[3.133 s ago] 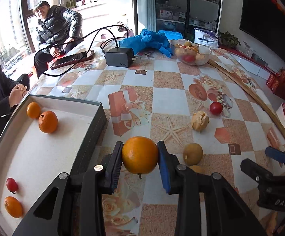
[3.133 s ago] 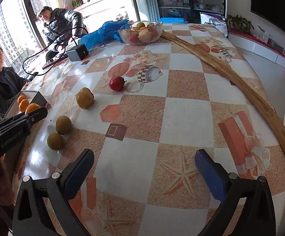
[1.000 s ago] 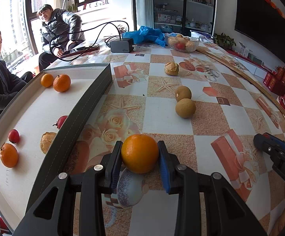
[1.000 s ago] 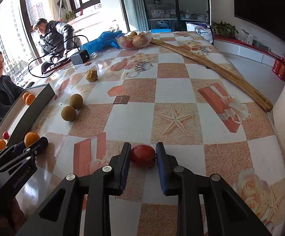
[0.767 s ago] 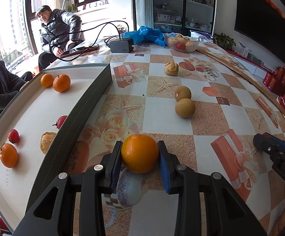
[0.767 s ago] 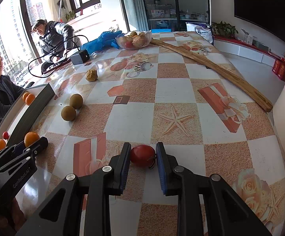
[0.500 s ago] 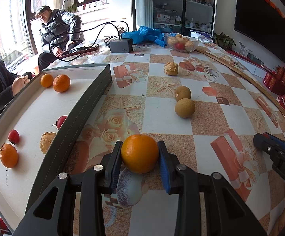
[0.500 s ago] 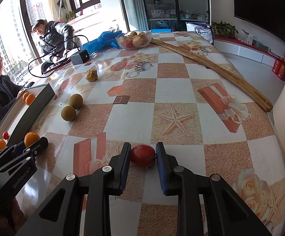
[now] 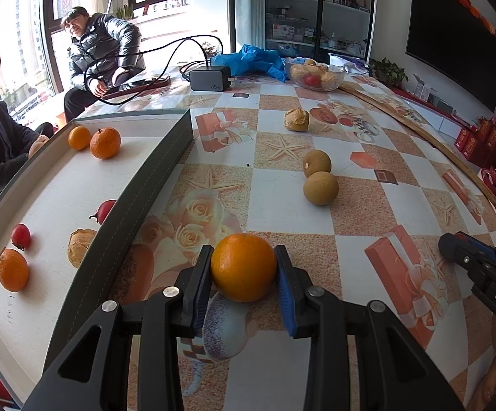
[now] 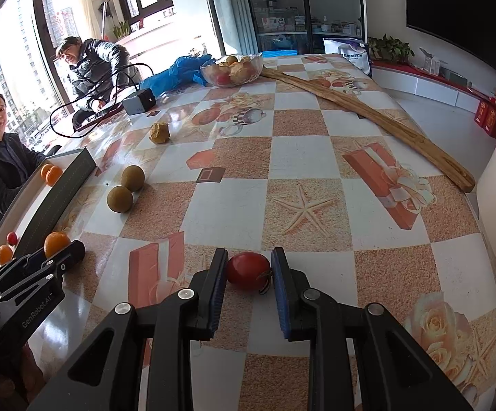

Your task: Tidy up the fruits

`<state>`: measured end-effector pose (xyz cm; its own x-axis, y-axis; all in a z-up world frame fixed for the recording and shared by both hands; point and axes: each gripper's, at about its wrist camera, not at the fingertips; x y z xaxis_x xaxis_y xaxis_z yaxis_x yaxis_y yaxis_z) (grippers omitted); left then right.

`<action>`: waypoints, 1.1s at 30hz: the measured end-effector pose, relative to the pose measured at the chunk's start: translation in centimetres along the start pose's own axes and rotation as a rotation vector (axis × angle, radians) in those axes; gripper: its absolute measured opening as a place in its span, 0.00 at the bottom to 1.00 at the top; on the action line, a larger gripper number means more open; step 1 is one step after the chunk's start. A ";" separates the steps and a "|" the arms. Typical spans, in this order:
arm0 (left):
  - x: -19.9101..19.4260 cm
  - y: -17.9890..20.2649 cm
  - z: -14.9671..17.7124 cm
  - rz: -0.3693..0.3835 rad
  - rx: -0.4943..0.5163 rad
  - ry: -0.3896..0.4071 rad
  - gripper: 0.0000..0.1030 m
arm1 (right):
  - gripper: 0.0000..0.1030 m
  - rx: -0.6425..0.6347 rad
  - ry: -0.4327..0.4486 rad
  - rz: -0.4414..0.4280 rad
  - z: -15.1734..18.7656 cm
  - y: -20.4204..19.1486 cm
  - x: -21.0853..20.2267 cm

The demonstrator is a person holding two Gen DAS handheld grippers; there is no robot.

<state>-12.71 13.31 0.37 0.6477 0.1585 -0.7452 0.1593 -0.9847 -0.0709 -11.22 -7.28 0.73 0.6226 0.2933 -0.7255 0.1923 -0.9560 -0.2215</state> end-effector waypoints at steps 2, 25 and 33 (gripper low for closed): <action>0.0 0.0 0.0 0.003 -0.003 0.000 0.36 | 0.26 -0.003 -0.001 0.002 0.0 -0.1 0.0; -3.3 -4.5 -2.4 0.125 -0.077 0.018 0.37 | 0.26 0.126 -0.135 -0.122 -3.2 -0.6 1.0; -4.6 -12.1 -4.8 -0.016 -0.167 0.071 0.37 | 0.26 0.054 -0.168 -0.235 -6.4 -7.1 2.6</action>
Point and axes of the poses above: each gripper's, at about its wrist camera, not at the fingertips, and x roughly the way its jaws point, y to its right, z to its underside, and after that the axes turned 6 degrees about -z, right-handed
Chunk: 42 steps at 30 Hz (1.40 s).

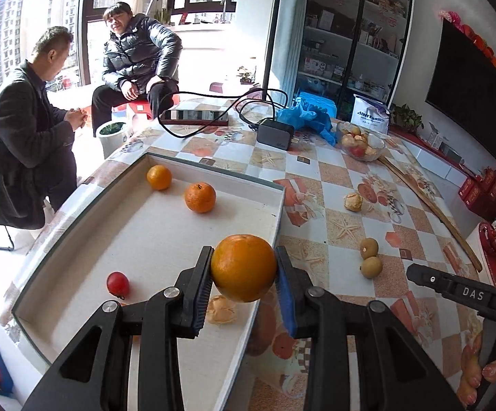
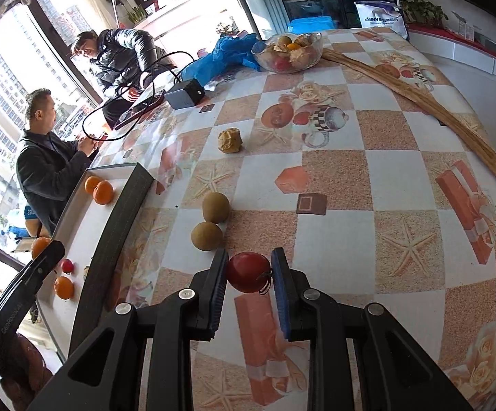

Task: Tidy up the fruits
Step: 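Carry the orange in the left gripper while the right carries the red fruit into the tray, then open both grippers to release the fruits in the white tray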

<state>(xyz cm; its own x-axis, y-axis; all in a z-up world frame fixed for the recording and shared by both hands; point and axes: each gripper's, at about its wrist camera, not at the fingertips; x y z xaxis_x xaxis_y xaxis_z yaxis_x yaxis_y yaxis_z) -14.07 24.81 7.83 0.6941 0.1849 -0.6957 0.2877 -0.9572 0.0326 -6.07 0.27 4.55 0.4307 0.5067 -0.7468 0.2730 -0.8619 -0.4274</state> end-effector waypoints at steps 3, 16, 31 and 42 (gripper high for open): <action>0.9 -2.8 -0.5 -0.065 -0.031 -0.018 0.37 | 0.26 -0.060 -0.023 -0.043 -1.0 -3.5 1.8; 4.1 -7.1 0.1 -0.173 -0.073 -0.091 0.36 | 0.26 -0.239 -0.136 -0.179 -2.5 -15.0 9.4; 4.0 -6.4 -0.2 -0.206 -0.033 -0.041 0.70 | 0.79 -0.372 -0.111 -0.130 -2.2 -16.9 9.6; 1.5 -1.6 -1.2 -0.121 0.057 -0.005 0.72 | 0.79 -0.263 0.034 0.035 -4.1 -8.0 3.9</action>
Point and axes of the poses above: each gripper's, at about its wrist camera, not at the fingertips, and x roughly the way its jaws point, y to its right, z to its underside, and after that the axes turned 6 degrees about -z, right-handed
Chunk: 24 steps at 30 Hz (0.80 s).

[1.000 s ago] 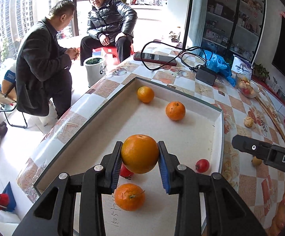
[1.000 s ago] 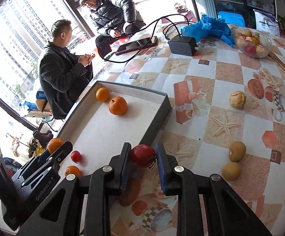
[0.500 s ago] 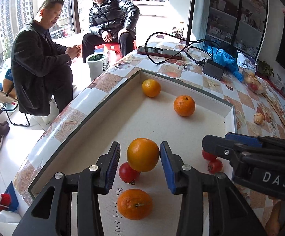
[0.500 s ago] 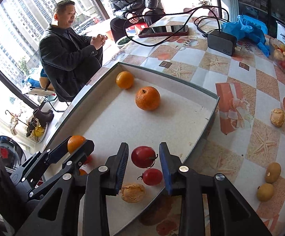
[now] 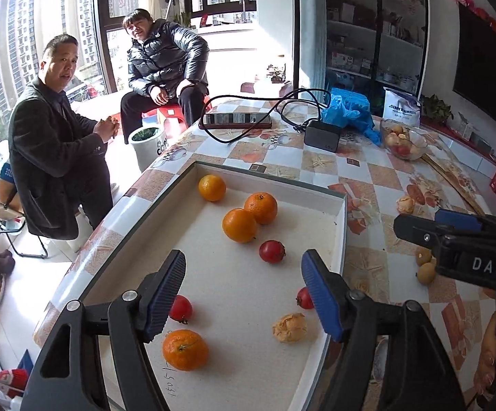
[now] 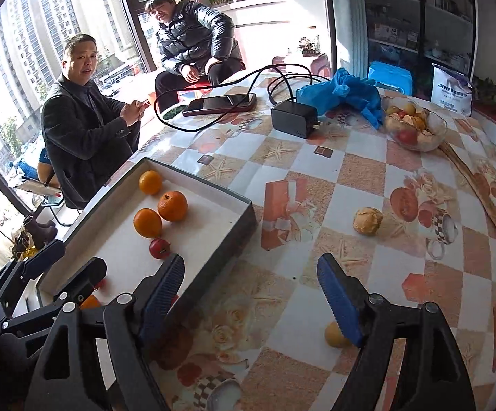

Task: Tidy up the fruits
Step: 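Open both grippers to release the fruits in the white tray, then move both grippers to the brown round fruits and close on them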

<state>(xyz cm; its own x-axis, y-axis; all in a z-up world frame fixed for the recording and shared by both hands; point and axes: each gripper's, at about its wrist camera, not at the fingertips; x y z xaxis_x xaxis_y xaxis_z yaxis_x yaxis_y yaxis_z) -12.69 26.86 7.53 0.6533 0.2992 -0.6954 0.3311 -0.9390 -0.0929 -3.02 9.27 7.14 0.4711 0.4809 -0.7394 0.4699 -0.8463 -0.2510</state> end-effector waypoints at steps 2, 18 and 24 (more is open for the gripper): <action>-0.6 1.6 0.0 0.032 0.031 0.003 0.72 | 0.79 0.062 -0.004 0.046 0.4 3.2 -0.5; 3.0 17.6 2.1 0.179 0.228 -0.129 0.74 | 1.00 0.224 0.023 0.316 9.4 16.5 -4.8; 5.3 19.7 2.0 0.148 0.217 -0.175 0.60 | 1.00 0.202 0.006 0.332 9.2 16.4 -4.0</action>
Point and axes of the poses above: each gripper's, at about its wrist camera, not at the fingertips, and x roughly the way its jaws point, y to its right, z to its underside, and after that the axes turned 6 degrees about -z, right-handed
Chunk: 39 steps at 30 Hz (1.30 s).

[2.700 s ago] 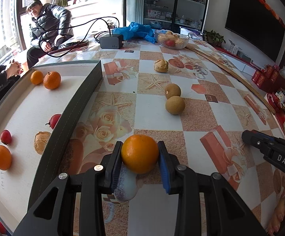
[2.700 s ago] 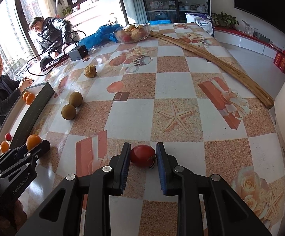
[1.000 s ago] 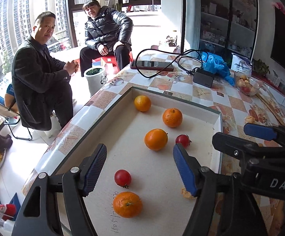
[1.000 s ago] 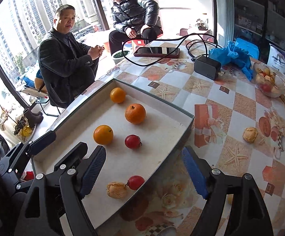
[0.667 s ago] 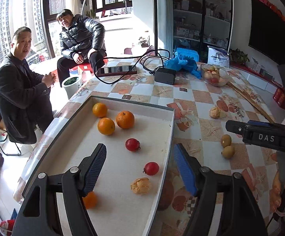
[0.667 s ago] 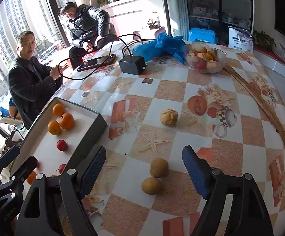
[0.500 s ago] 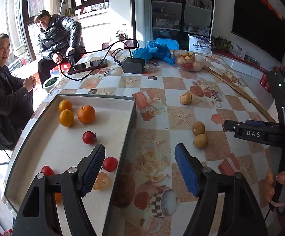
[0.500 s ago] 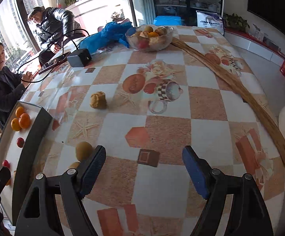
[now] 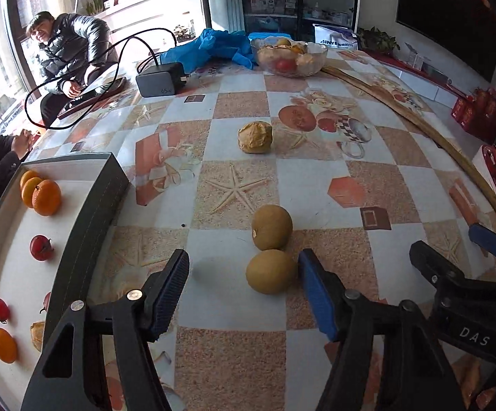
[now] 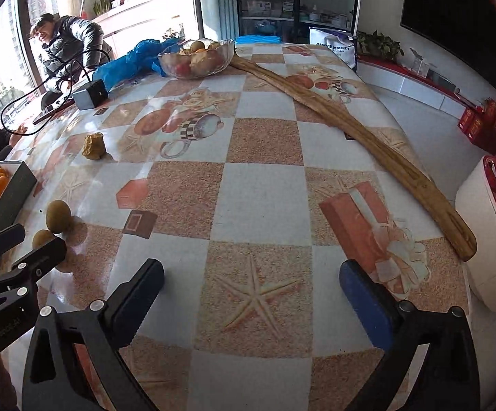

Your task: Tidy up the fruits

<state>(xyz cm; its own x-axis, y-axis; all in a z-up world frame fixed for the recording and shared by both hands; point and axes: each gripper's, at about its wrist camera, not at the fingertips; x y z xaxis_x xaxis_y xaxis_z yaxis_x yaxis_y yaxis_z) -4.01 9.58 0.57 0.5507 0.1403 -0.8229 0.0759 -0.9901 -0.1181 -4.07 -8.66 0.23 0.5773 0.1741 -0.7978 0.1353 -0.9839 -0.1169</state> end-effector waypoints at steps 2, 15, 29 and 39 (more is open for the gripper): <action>0.0 -0.4 -0.1 0.015 -0.035 0.007 0.45 | 1.00 0.004 0.002 -0.006 0.0 0.1 0.0; -1.9 -6.5 4.2 -0.026 -0.151 0.060 0.29 | 1.00 -0.091 -0.037 -0.209 -2.1 -6.0 1.6; -1.9 -6.0 4.2 -0.054 -0.125 0.058 0.30 | 0.28 -0.306 0.016 -0.212 -4.5 -15.0 5.0; -3.0 -5.6 5.7 -0.030 -0.089 0.064 0.29 | 0.28 -0.154 0.012 -0.166 0.5 -6.7 -0.2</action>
<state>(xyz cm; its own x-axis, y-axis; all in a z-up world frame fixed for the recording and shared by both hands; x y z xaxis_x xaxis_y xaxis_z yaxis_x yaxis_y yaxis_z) -10.83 14.67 0.54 0.5986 0.1722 -0.7823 0.1647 -0.9822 -0.0902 -5.54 -2.15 0.89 0.5462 0.3350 -0.7677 0.3501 -0.9240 -0.1540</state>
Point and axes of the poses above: each gripper's, at about its wrist camera, not at the fingertips, and x roughly the way its jaws point, y to its right, z to its underside, and after that the axes turned 6 degrees about -z, right-handed
